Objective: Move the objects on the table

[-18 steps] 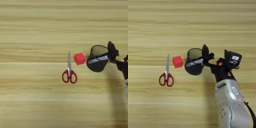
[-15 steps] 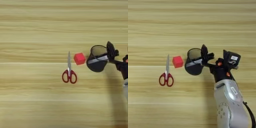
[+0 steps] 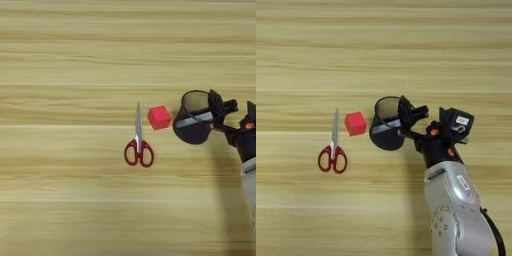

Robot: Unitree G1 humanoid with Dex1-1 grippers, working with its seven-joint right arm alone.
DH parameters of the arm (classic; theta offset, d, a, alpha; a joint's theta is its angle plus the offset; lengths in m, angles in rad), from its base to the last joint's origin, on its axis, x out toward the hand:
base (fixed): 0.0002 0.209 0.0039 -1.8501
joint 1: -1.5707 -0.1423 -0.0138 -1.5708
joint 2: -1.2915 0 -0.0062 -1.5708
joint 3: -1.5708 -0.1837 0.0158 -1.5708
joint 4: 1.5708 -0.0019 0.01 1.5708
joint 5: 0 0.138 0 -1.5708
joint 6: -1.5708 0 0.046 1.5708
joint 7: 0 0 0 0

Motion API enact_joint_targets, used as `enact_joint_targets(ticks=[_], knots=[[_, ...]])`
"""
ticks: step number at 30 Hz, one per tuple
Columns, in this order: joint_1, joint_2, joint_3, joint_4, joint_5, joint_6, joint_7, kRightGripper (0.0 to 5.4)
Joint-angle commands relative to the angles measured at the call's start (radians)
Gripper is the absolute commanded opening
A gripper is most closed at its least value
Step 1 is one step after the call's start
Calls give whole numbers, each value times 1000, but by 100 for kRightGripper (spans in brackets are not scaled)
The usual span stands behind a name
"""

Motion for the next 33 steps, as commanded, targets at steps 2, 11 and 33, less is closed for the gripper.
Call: enact_joint_targets(ticks=[2,11,33], knots=[[-41,-16,-6,-35,11,-19,7,538],[-41,-19,1,-35,20,-19,13,538],[-42,-15,3,-37,60,19,17,352]])
